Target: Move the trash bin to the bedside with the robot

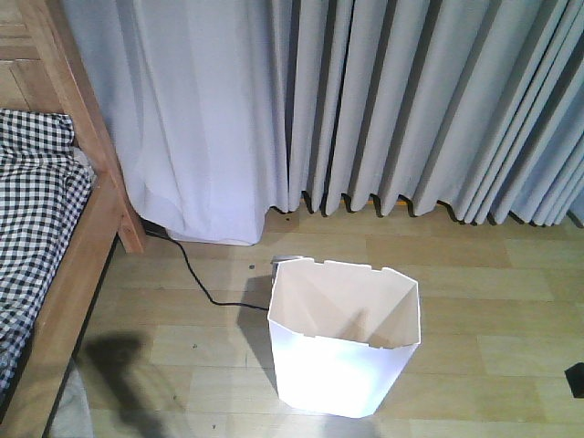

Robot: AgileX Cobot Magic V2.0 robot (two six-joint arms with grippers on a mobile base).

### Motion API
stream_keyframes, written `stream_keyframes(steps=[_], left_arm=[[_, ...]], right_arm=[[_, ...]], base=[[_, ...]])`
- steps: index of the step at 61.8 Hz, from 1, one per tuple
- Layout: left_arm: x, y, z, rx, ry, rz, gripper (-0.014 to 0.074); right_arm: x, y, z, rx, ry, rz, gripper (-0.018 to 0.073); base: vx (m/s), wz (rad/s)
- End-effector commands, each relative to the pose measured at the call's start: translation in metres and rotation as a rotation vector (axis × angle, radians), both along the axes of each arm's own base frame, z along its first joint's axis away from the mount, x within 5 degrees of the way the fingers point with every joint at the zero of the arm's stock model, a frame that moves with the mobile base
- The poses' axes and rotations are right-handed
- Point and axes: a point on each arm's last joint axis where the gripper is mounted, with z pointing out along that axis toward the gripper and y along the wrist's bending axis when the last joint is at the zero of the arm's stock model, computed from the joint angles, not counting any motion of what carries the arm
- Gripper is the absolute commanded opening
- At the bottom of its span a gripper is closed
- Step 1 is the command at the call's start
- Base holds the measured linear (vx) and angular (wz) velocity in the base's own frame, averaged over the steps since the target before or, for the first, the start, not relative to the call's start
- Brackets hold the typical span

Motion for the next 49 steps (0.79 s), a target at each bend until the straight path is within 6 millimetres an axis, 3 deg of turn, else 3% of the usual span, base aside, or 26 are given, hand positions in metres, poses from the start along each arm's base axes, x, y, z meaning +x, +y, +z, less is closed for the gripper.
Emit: stream_keyframes(steps=[1, 49], left_arm=[[0.0007, 0.0001, 0.0007, -0.007, -0.065, 0.003, -0.0006], [0.0007, 0.0001, 0.0007, -0.007, -0.065, 0.003, -0.0006]], right_arm=[[-0.001, 0.0005, 0.0046, -0.066, -0.073, 0.004, -0.0009], [-0.001, 0.0005, 0.0046, -0.09, -0.073, 0.003, -0.0009]], base=[[0.0, 0.0], [0.0, 0.0]])
